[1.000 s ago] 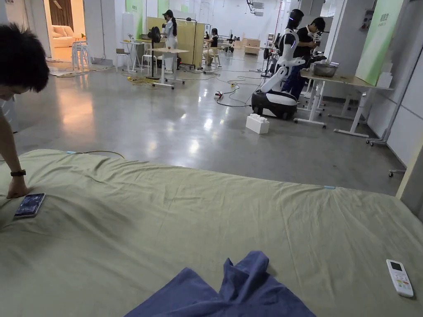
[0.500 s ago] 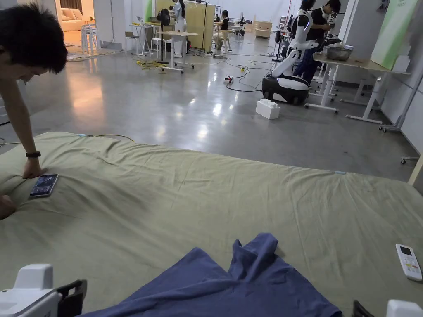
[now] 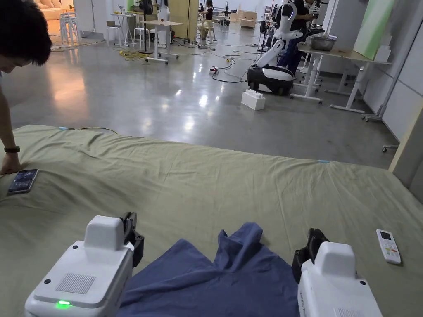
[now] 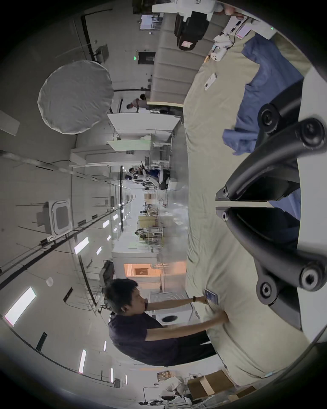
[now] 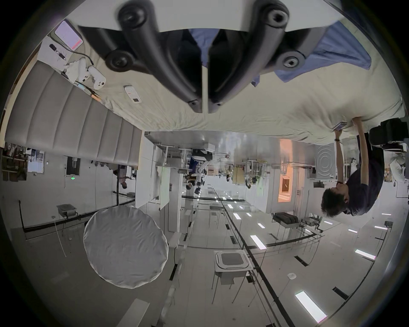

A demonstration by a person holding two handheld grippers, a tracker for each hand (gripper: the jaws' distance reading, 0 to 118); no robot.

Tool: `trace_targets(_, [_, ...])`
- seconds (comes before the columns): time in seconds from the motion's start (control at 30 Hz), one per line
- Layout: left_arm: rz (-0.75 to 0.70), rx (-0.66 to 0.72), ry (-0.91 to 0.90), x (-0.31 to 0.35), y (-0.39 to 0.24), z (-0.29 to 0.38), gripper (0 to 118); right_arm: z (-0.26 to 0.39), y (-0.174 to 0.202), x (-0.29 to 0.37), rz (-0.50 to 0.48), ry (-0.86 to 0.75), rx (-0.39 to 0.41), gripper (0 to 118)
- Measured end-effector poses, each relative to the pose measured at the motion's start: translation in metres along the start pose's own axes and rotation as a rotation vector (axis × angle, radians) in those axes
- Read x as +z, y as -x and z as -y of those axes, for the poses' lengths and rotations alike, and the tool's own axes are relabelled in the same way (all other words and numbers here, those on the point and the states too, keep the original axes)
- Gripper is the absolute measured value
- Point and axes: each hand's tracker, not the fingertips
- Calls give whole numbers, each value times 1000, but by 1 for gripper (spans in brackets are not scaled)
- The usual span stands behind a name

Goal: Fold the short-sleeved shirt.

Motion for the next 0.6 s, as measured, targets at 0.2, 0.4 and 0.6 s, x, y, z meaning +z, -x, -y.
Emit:
trace_targets(0.2, [38,-17,29,-2,-8,0,1,1,7,2,2,-24,14,1])
trace_targets(0.4, [20,9,182,-6,37,15,1,7,9,-3,-33,22,14,1])
trace_targets(0.6, [-113,104,410,-22,131,48,1,23,15,-17,-66,88,28,1])
